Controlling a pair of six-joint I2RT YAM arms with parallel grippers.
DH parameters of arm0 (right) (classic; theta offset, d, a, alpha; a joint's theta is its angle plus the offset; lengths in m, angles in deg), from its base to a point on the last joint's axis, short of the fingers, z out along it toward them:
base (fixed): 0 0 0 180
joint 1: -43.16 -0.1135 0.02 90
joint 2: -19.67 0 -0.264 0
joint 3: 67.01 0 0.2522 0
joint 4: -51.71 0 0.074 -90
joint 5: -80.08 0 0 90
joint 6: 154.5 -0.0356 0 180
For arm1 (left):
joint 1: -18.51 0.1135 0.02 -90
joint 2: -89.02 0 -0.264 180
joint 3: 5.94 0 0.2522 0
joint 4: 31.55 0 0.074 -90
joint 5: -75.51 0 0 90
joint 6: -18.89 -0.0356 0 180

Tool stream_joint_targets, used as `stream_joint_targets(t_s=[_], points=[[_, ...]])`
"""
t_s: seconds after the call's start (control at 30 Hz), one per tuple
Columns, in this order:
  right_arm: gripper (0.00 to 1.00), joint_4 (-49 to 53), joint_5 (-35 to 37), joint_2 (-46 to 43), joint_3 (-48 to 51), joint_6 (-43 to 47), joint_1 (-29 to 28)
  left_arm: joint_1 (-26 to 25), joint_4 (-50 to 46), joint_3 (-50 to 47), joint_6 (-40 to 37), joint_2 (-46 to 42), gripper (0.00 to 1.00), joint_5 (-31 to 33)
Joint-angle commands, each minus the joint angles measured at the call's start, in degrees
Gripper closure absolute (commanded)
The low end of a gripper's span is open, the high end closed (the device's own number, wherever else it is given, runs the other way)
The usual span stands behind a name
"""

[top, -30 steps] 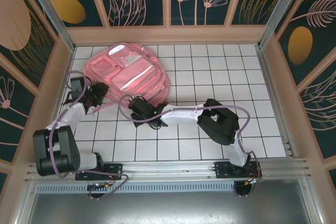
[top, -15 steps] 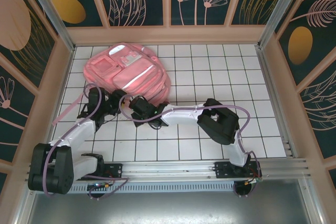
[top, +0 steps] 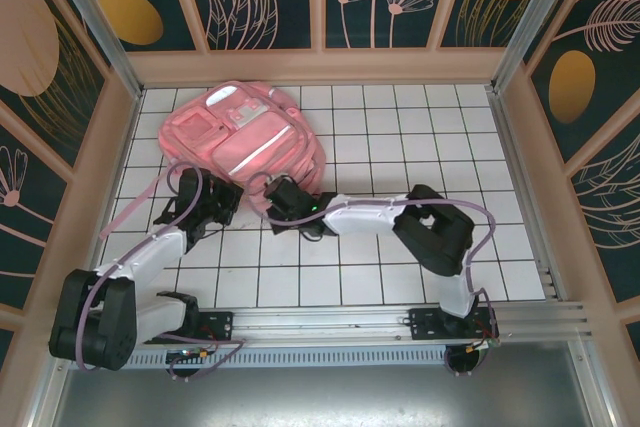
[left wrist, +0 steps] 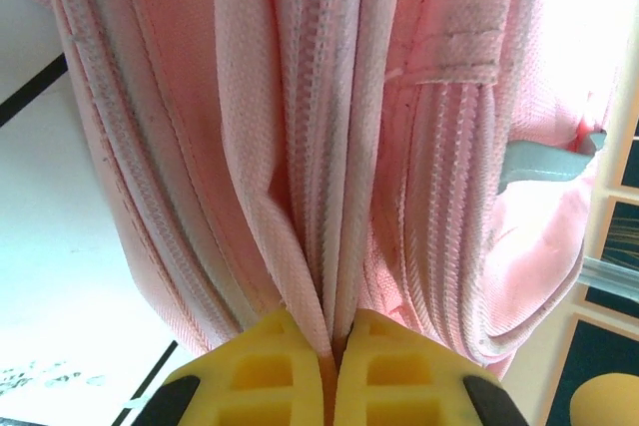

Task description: Pack the student bag

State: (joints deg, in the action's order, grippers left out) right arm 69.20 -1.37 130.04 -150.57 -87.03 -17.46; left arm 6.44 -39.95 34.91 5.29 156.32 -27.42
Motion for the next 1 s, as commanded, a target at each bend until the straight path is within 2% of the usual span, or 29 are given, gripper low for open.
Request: stream_joint_targets(t_s=[0.0, 0.17, 0.3, 0.43, 0.6, 0.8, 0.9, 0.97], points=[[1.00, 1.61, 5.47, -5.15, 4.54, 2.26, 5.98, 0.30, -6.86, 1.39, -2.36, -1.43, 1.00, 4.89], [1.00, 0.55, 6.65, -6.00, 7.90, 8.71, 15.07, 0.30, -8.76, 2.88, -4.54, -1.74, 1.00, 5.02], [1.00, 0.64, 5.93, -6.61, 7.30, 11.01, 17.87, 0.35, -9.26, 5.77, -8.83, -0.06, 1.00, 3.01], [1.00, 0.78, 6.97, -9.09, 8.88, 10.14, 17.74, -0.48, -13.18, 12.55, -16.10, 5.21, 1.00, 0.96], [1.00, 1.51, 8.16, -14.22, 13.76, 7.05, 17.18, -2.37, -13.51, 18.45, -20.38, 10.46, 1.00, -1.22], [1.00, 5.76, 12.15, -20.28, 17.74, 2.58, 11.49, -5.20, -14.78, 25.67, -25.53, 17.08, 1.00, -3.85], [1.00, 8.38, 13.12, -20.32, 17.90, -0.67, 7.31, -5.17, -19.44, 28.28, -29.80, 18.26, 1.00, -1.45], [1.00, 9.40, 13.29, -19.85, 17.72, -3.44, 5.22, -5.07, -23.24, 30.47, -32.63, 17.87, 1.00, 2.82]])
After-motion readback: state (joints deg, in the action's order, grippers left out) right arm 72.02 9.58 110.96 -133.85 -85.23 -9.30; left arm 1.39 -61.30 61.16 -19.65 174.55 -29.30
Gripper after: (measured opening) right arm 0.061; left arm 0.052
